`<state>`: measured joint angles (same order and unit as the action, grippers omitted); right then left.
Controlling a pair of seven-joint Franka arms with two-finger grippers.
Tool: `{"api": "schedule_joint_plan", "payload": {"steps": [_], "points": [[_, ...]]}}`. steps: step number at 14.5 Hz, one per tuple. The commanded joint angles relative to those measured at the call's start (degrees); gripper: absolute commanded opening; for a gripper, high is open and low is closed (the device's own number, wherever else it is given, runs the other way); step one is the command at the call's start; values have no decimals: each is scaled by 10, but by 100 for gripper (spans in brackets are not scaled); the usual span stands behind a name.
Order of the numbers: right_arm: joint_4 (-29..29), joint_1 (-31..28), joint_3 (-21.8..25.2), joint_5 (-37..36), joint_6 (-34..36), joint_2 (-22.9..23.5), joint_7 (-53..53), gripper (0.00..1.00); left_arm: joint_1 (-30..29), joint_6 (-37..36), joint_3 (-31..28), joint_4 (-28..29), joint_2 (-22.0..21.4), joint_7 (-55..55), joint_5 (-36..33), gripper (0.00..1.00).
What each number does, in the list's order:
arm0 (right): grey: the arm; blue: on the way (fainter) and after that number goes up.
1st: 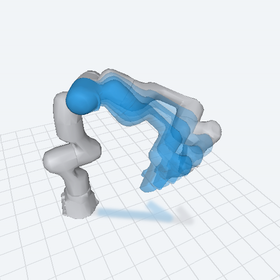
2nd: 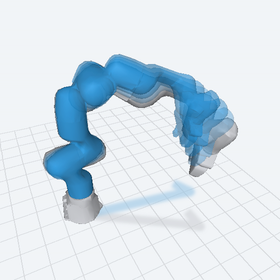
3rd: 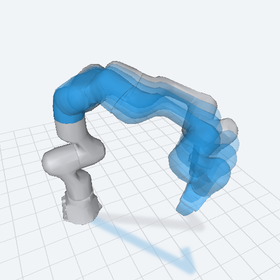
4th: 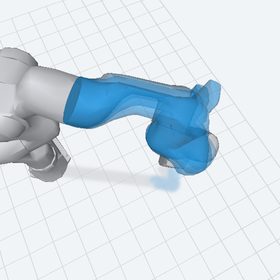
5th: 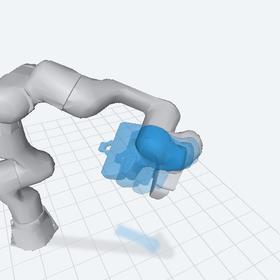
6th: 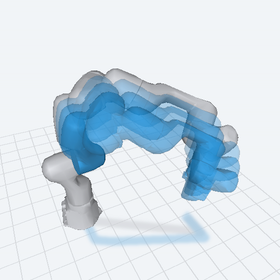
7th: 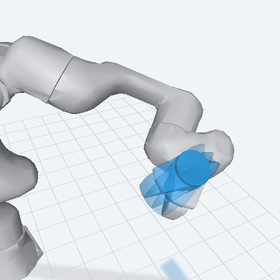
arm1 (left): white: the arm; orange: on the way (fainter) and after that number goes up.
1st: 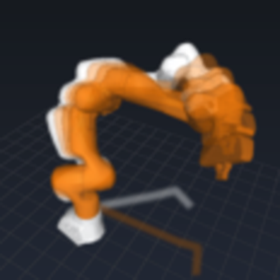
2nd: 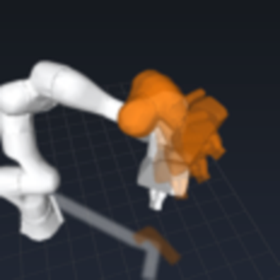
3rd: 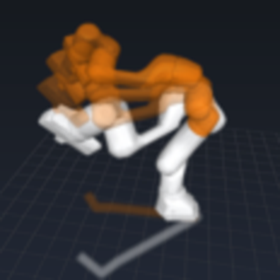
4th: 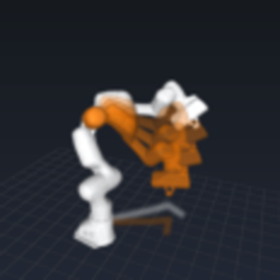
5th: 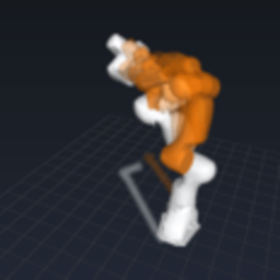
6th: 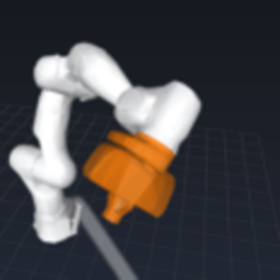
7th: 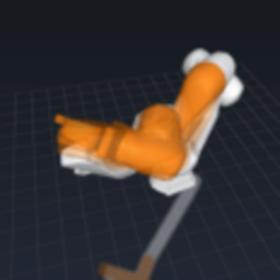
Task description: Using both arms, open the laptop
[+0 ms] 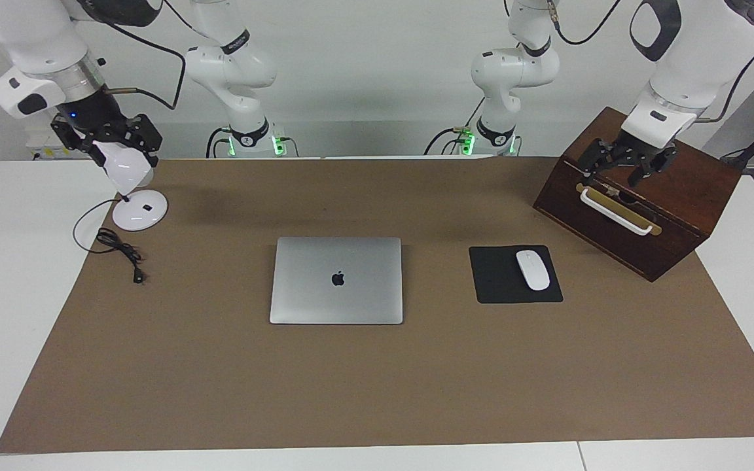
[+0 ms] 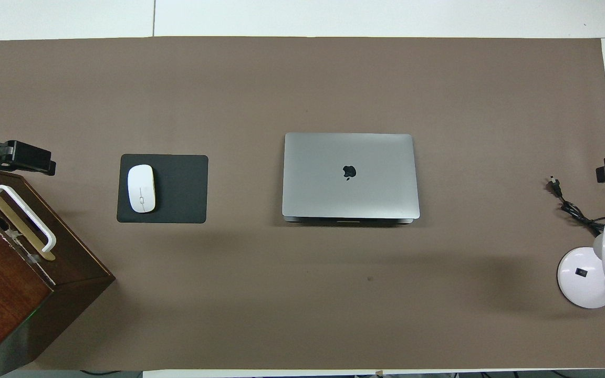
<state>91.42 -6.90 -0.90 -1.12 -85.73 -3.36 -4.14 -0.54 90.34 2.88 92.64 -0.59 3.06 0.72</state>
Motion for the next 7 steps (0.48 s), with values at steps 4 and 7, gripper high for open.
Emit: {"api": "schedule_joint_plan", "payload": {"steps": [4,7], "points": [[-2,-6,-2,-5,6,-10,-17,100,-5,7,3,2,0,-4,-9,100],[0,-15,-1,-3,3,-19,-36,100,-4,7,3,2,0,-4,-9,100]]}}
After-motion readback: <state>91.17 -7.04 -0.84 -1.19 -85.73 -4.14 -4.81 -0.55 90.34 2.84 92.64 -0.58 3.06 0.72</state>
